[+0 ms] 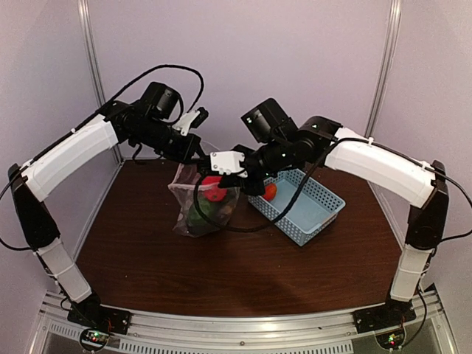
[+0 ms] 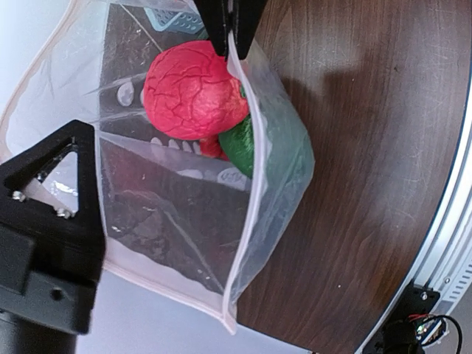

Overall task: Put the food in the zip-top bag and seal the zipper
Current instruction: Adjust the zipper food storage bag at the center of the board, then pick up the fake fruit from the bin.

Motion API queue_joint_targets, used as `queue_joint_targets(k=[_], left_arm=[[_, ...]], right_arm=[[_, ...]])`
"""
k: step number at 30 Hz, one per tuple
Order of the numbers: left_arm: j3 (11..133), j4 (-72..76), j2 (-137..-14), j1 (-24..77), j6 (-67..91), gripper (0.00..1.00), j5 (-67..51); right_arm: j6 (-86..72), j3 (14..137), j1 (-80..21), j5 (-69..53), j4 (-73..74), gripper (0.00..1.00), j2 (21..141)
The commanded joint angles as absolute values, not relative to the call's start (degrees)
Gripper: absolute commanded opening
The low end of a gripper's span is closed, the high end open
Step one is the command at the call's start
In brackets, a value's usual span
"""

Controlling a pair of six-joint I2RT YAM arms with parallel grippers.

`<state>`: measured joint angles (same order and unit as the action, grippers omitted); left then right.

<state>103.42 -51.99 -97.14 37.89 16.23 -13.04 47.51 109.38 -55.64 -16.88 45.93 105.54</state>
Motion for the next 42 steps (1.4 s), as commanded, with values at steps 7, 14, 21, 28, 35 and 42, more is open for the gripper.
queue_joint_targets(k=[7, 14, 21, 28, 35, 42], left_arm=[[106.95, -51.24, -99.11, 38.41, 15.71, 0.0, -15.29], [105.45, -51.2, -98.69, 38.41, 14.53, 0.0, -11.99], [104.45, -50.71, -97.94, 38.41, 14.02, 0.0, -12.51], [101.32, -48.26, -98.49, 38.41, 14.15, 0.0, -14.04], [100.95, -48.33, -98.01, 38.41, 14.24, 0.0, -14.02], [100.14, -47.68, -97.38, 38.41, 14.77, 0.0, -13.73]], right_arm=[[44.43, 117.57, -56.43, -13.8, 49.07, 0.0, 106.17], [42.77, 112.31, -56.5, -15.64, 47.52, 0.0, 104.53], [41.71, 114.64, -56.26, -17.16, 50.16, 0.1, 102.0], [35.54, 113.82, -49.12, -25.38, 49.33, 0.42, 98.46], [23.01, 102.93, -31.81, -34.9, 34.99, 0.54, 94.79], [12.33, 95.67, -24.69, -25.89, 24.21, 0.61, 98.87]])
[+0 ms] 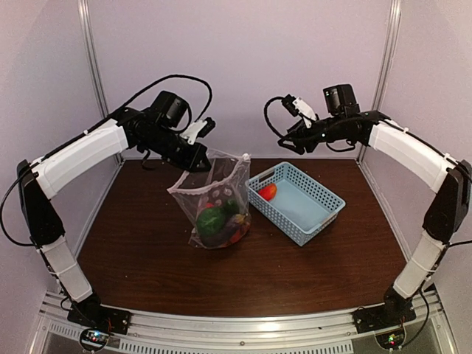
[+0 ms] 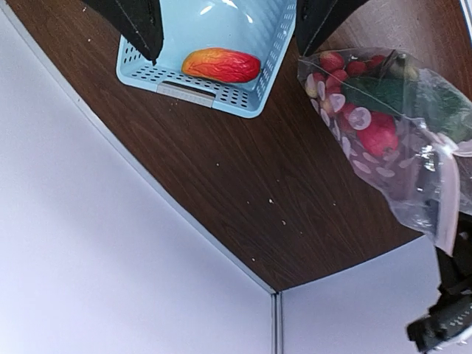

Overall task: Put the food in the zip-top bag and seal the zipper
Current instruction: Pick up the fake fruit from the bin.

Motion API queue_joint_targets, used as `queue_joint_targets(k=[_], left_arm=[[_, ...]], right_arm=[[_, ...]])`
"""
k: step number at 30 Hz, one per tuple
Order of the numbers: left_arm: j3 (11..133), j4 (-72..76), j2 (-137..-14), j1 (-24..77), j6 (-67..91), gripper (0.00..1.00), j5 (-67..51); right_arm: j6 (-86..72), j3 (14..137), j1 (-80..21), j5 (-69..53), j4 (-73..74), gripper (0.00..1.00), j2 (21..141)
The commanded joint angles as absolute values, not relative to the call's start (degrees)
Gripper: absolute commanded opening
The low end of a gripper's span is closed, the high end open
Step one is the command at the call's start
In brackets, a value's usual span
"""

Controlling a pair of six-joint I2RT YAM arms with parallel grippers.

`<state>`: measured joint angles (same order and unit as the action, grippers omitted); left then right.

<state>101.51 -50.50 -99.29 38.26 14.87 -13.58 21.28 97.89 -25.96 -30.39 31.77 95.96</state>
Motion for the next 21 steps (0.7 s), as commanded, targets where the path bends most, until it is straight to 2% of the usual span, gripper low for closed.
queue_joint_targets(k=[1, 14, 18, 21], left_arm=[[99.66, -47.27, -97.12, 38.41, 14.9, 0.0, -13.68], [97.87, -46.58, -96.15, 38.36, 15.11, 0.0, -13.24], [97.5, -46.58, -96.06, 38.41, 15.37, 0.0, -13.3], [96.98, -46.59, -95.75, 38.41, 15.49, 0.0, -13.22]], right_arm=[[11.03, 96.03, -24.36, -24.42, 24.24, 0.62, 100.41], [-5.97, 96.95, -24.16, -17.65, 24.24, 0.61, 114.13], [-8.85, 99.03, -24.21, -16.35, 24.38, 0.71, 118.46], [-10.21, 101.39, -24.23, -15.85, 25.54, 0.74, 121.91]])
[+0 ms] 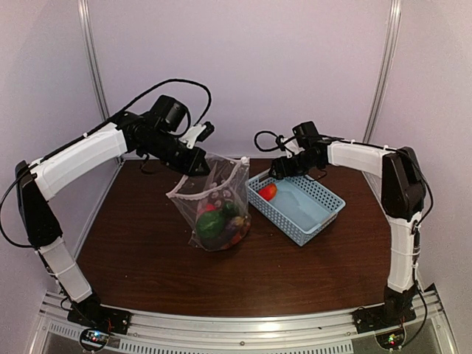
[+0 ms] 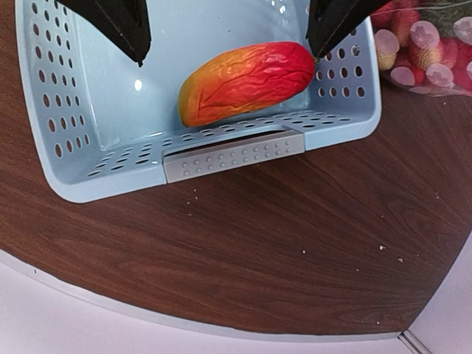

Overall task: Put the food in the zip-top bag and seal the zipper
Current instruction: Pick up the fake fruit from the bin.

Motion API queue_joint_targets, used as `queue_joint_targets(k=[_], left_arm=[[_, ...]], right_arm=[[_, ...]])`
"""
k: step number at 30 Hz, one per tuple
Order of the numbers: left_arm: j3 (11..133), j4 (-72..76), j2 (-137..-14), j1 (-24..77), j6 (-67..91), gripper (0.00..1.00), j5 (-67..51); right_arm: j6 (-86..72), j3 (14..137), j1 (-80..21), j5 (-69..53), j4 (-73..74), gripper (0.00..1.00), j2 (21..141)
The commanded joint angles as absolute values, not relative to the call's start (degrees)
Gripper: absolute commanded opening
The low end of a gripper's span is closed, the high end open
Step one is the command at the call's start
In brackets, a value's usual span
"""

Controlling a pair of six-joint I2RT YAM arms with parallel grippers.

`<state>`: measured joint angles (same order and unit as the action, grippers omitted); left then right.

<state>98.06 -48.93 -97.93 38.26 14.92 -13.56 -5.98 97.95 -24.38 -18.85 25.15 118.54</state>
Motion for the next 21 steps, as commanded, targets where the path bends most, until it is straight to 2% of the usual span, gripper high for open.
queue_joint_targets(k=[1, 11, 21], left_arm=[[96.9, -46.58, -95.57, 38.41, 15.52, 0.0, -13.17], [96.13, -46.61, -95.41, 38.41, 15.38, 0.0, -13.69], [95.89, -46.54, -95.3, 38.41, 15.87, 0.0, -13.79]], right_arm=[[-10.72, 101.95, -24.25, -15.6, 25.57, 0.74, 122.94], [-17.51, 106.25, -24.85, -13.75, 23.66, 0.77, 129.81], [-17.55, 106.08, -26.09, -13.89, 24.6, 0.78, 132.65]])
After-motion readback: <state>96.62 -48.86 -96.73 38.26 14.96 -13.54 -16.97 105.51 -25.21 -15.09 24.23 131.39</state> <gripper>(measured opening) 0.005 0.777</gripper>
